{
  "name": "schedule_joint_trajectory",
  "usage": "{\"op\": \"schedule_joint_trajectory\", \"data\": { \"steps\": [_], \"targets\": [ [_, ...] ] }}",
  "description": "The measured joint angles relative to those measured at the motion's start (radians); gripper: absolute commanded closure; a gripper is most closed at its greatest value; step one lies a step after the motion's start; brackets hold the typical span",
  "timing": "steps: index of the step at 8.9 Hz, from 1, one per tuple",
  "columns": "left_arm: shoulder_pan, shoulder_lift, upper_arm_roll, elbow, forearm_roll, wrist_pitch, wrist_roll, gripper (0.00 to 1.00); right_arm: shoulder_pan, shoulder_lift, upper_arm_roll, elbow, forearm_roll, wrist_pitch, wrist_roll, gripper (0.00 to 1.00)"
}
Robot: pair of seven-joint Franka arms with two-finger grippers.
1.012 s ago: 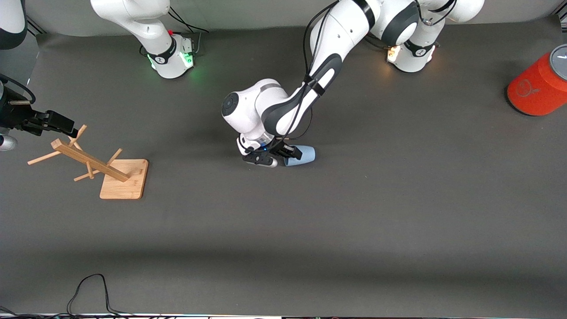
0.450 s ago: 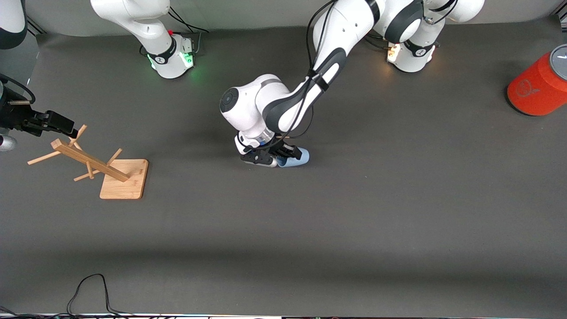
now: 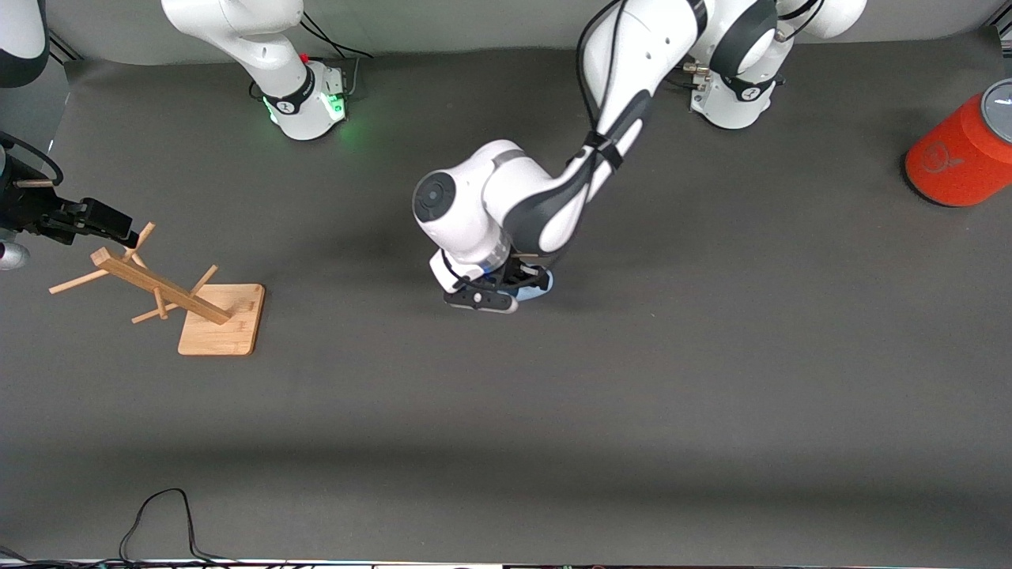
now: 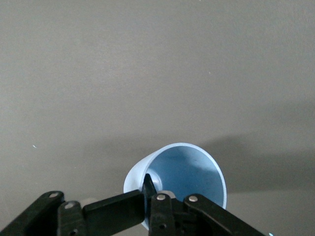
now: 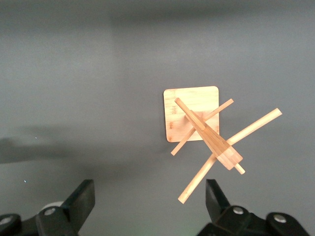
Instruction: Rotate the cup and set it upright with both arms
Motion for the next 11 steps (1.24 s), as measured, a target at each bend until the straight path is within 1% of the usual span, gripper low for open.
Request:
{"op": "schedule_joint_trajectory", "data": {
  "steps": [2,3,6,7,9,11],
  "targets": [
    [0.061,-0.028,-0.001,0.002,-0.095,0.014,0.007,1.0,0.0,0.0,0.0,0.0,0.0,0.0,0.0,0.0],
    [0.081,-0.037,-0.001,0.002,-0.122,0.033,0.009,1.0,0.0,0.0,0.0,0.0,0.0,0.0,0.0,0.0],
    [0.093,-0.049,-0.005,-0.011,-0.145,0.091,0.011,1.0,0.0,0.0,0.0,0.0,0.0,0.001,0.0,0.0],
    [0.094,-0.06,-0.007,-0.051,-0.15,0.152,0.012,1.0,0.001,0.0,0.0,0.0,0.0,0.001,0.0,0.0],
    [0.101,-0.132,-0.006,-0.229,-0.183,0.31,0.027,1.0,0.001,0.0,0.0,0.0,0.0,0.001,0.0,0.0],
    [0.124,-0.201,-0.004,-0.384,-0.223,0.414,0.053,1.0,0.002,0.0,0.0,0.0,0.0,0.001,0.0,0.0]
  ]
}}
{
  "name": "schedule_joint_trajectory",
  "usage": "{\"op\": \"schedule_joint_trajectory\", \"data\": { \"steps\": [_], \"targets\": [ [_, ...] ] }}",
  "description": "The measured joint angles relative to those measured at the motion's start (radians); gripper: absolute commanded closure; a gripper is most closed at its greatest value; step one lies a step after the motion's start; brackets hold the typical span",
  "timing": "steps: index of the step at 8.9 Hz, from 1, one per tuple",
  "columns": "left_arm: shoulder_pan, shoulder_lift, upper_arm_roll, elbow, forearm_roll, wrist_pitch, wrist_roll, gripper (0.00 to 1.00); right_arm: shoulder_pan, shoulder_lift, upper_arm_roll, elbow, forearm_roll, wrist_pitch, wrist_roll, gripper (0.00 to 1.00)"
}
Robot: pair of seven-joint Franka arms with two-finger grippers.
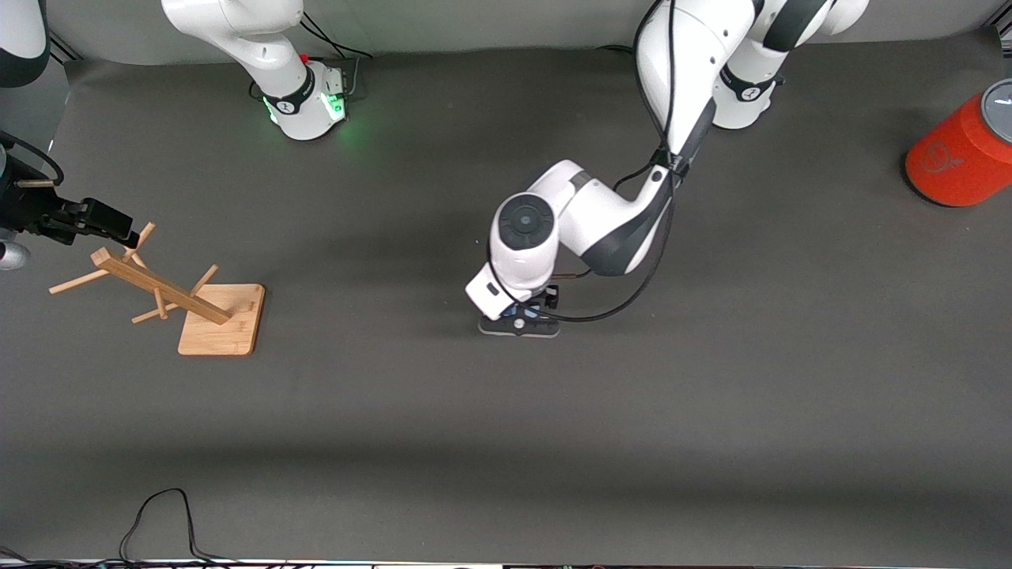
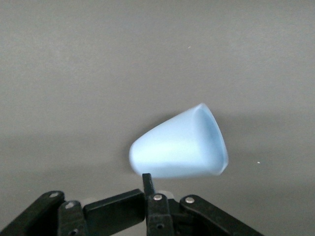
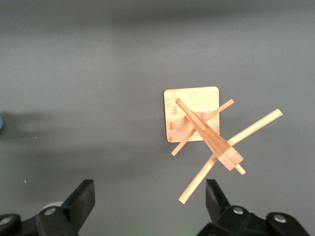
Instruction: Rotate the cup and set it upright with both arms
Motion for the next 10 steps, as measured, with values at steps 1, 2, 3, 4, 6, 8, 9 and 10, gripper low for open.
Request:
{"op": "schedule_joint_trajectory", "data": {
  "steps": [1,2,3,4,6,8,9,10],
  "targets": [
    [0.01,-0.017,0.0,-0.051,-0.015,0.04,0.008,1.0,0.0,0.0,0.0,0.0,0.0,0.0,0.0,0.0],
    [0.019,-0.027,0.001,-0.086,-0.023,0.067,0.018,1.0,0.0,0.0,0.0,0.0,0.0,0.0,0.0,0.0],
    [0.029,-0.031,0.001,-0.101,-0.04,0.076,0.025,0.39,0.0,0.0,0.0,0.0,0.0,0.0,0.0,0.0],
    [0.034,-0.031,0.001,-0.107,-0.072,0.078,0.026,0.0,0.0,0.0,0.0,0.0,0.0,0.0,0.0,0.0],
    [0.03,-0.039,-0.006,-0.101,-0.105,0.081,-0.011,0.0,0.0,0.0,0.0,0.0,0.0,0.0,0.0,0.0],
    [0.004,-0.05,-0.01,-0.062,-0.107,0.081,-0.136,0.0,0.0,0.0,0.0,0.0,0.0,0.0,0.0,0.0],
    [-0.009,-0.048,-0.01,-0.045,-0.107,0.083,-0.182,0.0,0.0,0.0,0.0,0.0,0.0,0.0,0.0,0.0],
    [-0.017,-0.036,-0.01,-0.021,-0.107,0.088,-0.228,0.0,0.001,0.0,0.0,0.0,0.0,0.0,0.0,0.0]
  ]
}}
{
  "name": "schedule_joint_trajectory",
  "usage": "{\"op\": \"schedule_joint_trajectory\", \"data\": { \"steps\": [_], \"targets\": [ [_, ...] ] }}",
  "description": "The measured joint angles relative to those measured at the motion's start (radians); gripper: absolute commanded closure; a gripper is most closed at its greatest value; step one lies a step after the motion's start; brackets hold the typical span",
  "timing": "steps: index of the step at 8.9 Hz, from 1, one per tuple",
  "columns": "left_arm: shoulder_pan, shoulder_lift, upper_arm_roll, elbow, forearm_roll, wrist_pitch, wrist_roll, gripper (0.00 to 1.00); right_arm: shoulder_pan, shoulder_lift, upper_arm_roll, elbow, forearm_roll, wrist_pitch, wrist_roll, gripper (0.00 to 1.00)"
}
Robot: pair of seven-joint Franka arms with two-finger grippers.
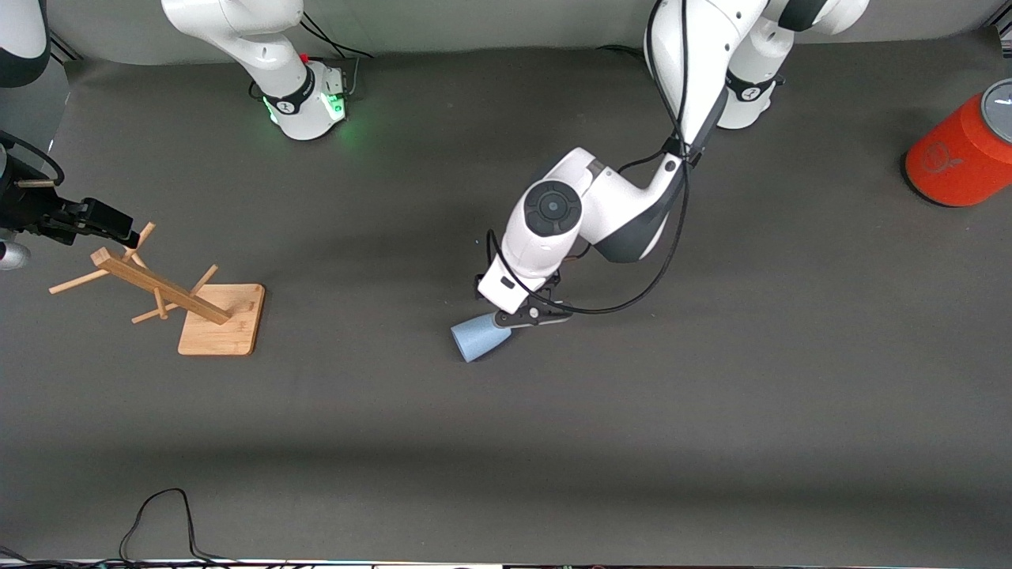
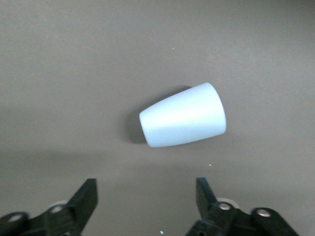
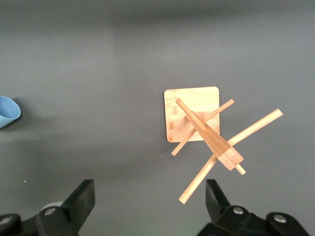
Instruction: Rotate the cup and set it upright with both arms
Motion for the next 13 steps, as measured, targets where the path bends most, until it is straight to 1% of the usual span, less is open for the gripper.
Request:
{"op": "schedule_joint_trajectory", "data": {
  "steps": [1,4,5,6,7,8,9,10,13],
  "targets": [
    [-0.004,0.028,0.001,0.041,0.001,0.011,-0.043,0.0,0.0,0.0,0.0,0.0,0.0,0.0,0.0,0.0],
    [-0.008,0.138,0.007,0.214,0.048,0.017,-0.115,0.0,0.0,0.0,0.0,0.0,0.0,0.0,0.0,0.0],
    [-0.008,0.17,0.017,0.263,0.074,0.041,-0.122,0.0,0.0,0.0,0.0,0.0,0.0,0.0,0.0,0.0],
    [-0.008,0.214,0.033,0.31,0.087,0.096,-0.124,0.0,0.0,0.0,0.0,0.0,0.0,0.0,0.0,0.0],
    [-0.013,0.264,0.047,0.332,0.092,0.158,-0.124,0.0,0.0,0.0,0.0,0.0,0.0,0.0,0.0,0.0],
    [-0.039,0.319,0.076,0.348,0.102,0.202,-0.124,0.0,0.0,0.0,0.0,0.0,0.0,0.0,0.0,0.0],
    [-0.08,0.357,0.12,0.364,0.11,0.209,-0.125,0.0,0.0,0.0,0.0,0.0,0.0,0.0,0.0,0.0],
    [-0.105,0.379,0.146,0.381,0.131,0.209,-0.127,0.0,0.0,0.0,0.0,0.0,0.0,0.0,0.0,0.0],
    [-0.128,0.4,0.157,0.415,0.279,0.184,-0.132,0.0,0.0,0.0,-0.002,0.0,0.0,0.0,0.0,0.0]
  ]
}}
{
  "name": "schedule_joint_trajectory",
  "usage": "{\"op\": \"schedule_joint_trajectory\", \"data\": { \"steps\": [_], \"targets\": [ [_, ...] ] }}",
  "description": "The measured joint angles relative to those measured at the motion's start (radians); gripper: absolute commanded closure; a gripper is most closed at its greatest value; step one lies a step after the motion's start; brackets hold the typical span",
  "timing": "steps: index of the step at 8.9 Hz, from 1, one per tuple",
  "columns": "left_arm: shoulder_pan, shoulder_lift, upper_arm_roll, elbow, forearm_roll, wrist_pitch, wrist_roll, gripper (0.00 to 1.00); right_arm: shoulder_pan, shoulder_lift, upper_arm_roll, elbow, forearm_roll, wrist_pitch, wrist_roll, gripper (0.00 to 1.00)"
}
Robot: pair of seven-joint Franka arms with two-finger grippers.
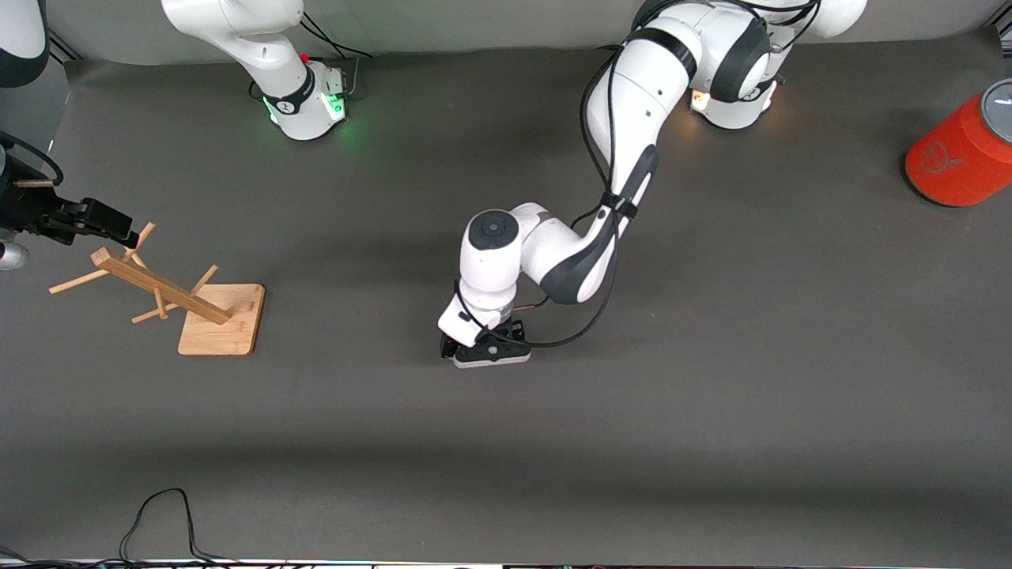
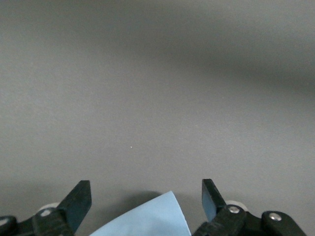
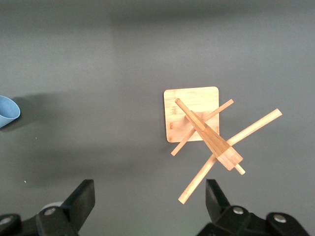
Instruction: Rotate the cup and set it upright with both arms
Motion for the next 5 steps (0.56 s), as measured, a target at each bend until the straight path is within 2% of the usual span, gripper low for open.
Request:
{"op": "schedule_joint_trajectory", "data": {
  "steps": [5],
  "targets": [
    [-0.033,0.038,0.003,0.0,0.094,-0.006,0.001,0.01,0.0,0.0,0.0,0.0,0.0,0.0,0.0,0.0]
  ]
}}
